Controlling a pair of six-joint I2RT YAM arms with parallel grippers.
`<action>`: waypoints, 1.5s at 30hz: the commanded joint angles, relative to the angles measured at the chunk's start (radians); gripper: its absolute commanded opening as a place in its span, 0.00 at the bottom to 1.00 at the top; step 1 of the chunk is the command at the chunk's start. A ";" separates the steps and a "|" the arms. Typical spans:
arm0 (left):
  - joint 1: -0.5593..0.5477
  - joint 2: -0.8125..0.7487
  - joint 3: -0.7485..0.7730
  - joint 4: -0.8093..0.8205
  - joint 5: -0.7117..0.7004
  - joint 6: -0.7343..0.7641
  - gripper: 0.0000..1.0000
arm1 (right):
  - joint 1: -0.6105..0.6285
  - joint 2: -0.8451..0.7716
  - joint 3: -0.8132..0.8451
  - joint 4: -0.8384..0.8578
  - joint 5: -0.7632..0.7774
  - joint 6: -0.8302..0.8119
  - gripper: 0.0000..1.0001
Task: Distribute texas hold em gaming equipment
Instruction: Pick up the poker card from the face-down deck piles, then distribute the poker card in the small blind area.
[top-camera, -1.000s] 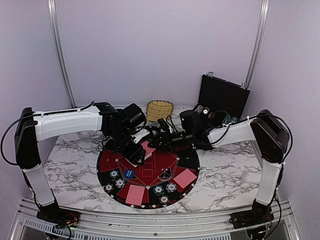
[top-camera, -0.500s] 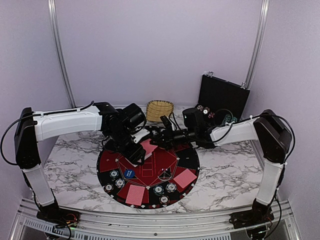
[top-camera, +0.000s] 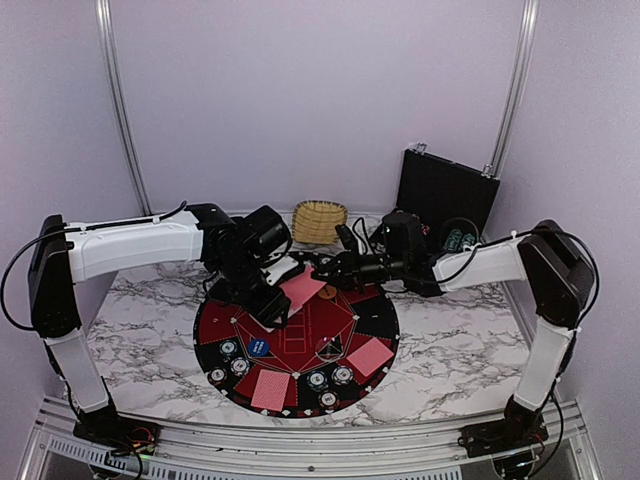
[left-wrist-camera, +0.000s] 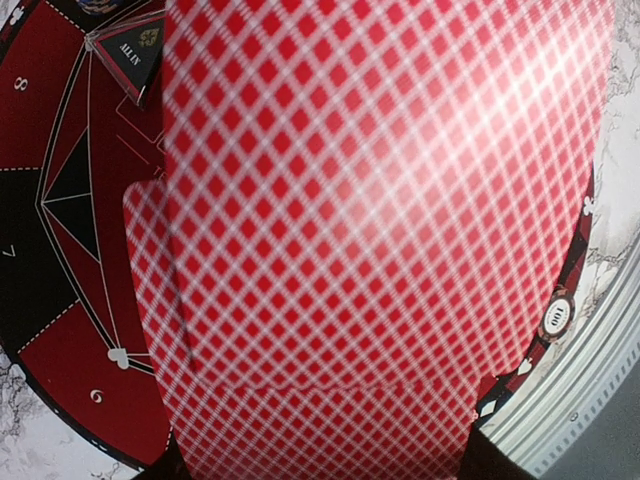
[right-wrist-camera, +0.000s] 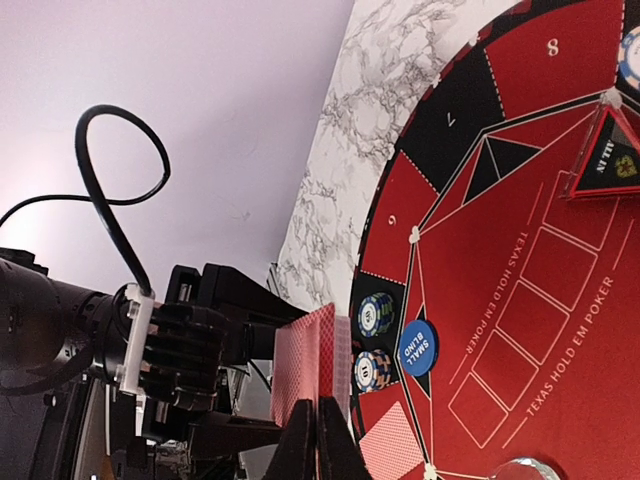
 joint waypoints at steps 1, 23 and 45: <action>0.012 -0.046 0.010 0.000 -0.010 -0.001 0.49 | -0.018 -0.053 -0.018 0.071 -0.028 0.031 0.04; 0.088 -0.061 -0.023 0.000 -0.004 -0.008 0.49 | -0.098 -0.121 -0.145 -0.050 -0.087 -0.112 0.01; 0.178 -0.086 -0.069 0.011 -0.010 -0.017 0.49 | 0.265 0.118 0.074 -0.326 0.032 -0.402 0.00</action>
